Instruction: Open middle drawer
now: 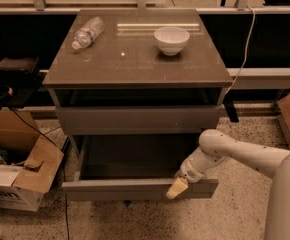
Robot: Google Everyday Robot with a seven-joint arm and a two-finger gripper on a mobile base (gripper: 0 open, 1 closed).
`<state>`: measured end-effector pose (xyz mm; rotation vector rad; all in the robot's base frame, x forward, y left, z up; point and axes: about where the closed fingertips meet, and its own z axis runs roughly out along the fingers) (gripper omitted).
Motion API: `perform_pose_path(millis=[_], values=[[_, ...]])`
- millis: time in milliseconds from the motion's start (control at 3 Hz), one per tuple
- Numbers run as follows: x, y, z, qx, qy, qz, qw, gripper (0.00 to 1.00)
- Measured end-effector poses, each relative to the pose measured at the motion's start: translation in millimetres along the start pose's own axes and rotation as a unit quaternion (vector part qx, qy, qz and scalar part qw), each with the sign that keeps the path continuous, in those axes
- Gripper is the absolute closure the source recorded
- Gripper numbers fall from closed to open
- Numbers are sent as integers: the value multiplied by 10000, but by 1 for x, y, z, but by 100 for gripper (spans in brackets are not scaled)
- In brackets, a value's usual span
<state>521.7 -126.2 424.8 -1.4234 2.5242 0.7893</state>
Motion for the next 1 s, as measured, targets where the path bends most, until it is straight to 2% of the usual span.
perform_pose_path(millis=[333,667,1000], values=[[0,0,0,-2,1,0,10000,10],[43,42,-5,-486,456,-50,9978,0],[50,49,-6,-572,537,-58,9969,0]])
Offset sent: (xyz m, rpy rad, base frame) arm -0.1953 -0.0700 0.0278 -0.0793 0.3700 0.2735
